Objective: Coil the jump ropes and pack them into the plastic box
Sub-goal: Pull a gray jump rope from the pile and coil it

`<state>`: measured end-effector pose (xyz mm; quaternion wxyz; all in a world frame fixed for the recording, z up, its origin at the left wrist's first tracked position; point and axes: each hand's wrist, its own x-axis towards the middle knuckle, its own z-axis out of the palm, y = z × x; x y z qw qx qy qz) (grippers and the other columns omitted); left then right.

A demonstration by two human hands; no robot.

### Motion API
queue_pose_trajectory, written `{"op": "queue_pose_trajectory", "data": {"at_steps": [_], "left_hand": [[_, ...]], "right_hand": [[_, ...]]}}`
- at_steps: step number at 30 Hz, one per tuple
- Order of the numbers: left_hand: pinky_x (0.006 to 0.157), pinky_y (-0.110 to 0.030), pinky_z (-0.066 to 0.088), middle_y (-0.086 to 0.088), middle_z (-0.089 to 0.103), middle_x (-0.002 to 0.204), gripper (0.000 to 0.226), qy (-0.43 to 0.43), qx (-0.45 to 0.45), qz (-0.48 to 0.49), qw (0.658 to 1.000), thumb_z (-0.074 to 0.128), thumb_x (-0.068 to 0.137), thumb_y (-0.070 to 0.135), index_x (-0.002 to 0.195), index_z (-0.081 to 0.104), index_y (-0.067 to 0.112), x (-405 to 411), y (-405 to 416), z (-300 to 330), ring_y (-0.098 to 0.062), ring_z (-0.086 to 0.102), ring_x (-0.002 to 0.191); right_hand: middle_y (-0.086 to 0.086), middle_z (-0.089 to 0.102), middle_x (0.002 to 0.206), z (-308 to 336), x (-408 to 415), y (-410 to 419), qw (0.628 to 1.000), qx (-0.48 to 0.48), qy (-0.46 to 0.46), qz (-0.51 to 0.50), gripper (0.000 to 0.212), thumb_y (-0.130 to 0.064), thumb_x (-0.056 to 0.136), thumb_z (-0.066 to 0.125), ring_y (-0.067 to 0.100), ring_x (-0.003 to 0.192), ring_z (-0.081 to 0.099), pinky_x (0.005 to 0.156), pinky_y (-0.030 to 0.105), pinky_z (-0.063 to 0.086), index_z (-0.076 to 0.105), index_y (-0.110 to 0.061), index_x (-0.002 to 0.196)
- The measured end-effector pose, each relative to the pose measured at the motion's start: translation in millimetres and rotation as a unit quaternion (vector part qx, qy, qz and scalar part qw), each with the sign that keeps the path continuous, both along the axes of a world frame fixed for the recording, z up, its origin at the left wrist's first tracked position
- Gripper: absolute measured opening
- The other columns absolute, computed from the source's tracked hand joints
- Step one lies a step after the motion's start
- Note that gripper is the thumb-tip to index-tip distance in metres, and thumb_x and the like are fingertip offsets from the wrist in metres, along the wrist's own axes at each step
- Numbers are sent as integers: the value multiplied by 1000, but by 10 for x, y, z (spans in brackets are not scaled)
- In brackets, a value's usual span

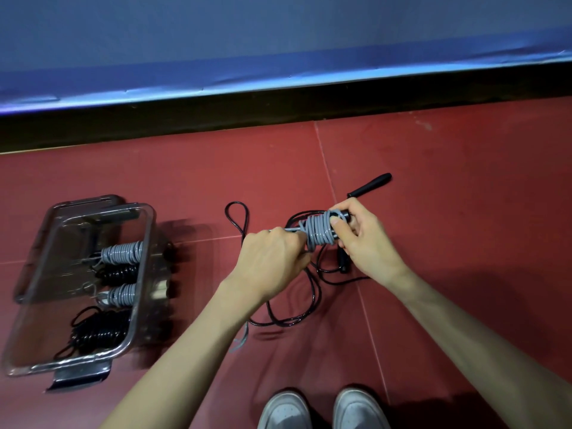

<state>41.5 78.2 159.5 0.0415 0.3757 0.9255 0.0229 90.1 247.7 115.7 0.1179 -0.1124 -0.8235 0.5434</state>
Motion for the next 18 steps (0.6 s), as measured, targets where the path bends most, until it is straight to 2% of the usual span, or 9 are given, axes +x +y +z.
{"op": "queue_pose_trajectory", "data": {"at_steps": [2,5,9,11,14,16,18], "left_hand": [[62,-32,37,-4,64,94,32,-20,10,13,1000,49,92,52,95,51,21,-14,-19,-14,-34,61,90],[63,-33,41,-2,66,88,40,-59,46,37,997,58,85,59,99,57,22,-61,-44,-6,-33,62,87],[60,-33,36,-1,57,73,51,-81,76,51,992,67,72,64,80,46,19,-123,-56,38,-33,55,76],[59,-33,36,0,57,71,47,-108,91,36,989,71,74,58,79,46,18,-155,-73,38,-30,49,69],[59,-32,35,8,49,61,33,-209,115,-17,971,73,82,39,74,47,20,-209,-129,34,-21,43,62],[56,-30,33,10,45,58,30,-259,117,-38,958,70,87,30,71,47,20,-232,-160,32,-13,39,55],[54,-29,31,8,41,58,29,-277,107,-44,954,65,90,27,71,48,14,-229,-170,36,-14,34,53]], "right_hand": [[16,51,63,4,13,-4,1000,20,3,14,7,-32,87,48,37,56,46,56,58,43,53,-31,93],[20,46,64,16,30,27,999,24,-3,32,13,-40,86,49,33,55,40,54,54,40,53,-31,95],[1,39,58,61,28,61,998,4,-15,58,10,-34,88,50,14,51,32,51,35,28,54,-27,94],[-4,39,58,84,24,67,998,1,-21,66,9,-32,89,50,12,51,32,51,34,28,53,-27,94],[-4,39,58,110,49,68,996,28,-30,85,6,-30,91,50,13,52,33,52,37,28,54,-27,93],[-7,40,57,123,85,64,993,54,-38,98,4,-23,94,52,13,53,33,53,37,30,55,-24,93],[-5,42,58,137,109,47,990,84,-46,105,5,-20,95,52,14,54,35,54,40,33,54,-24,94]]}}
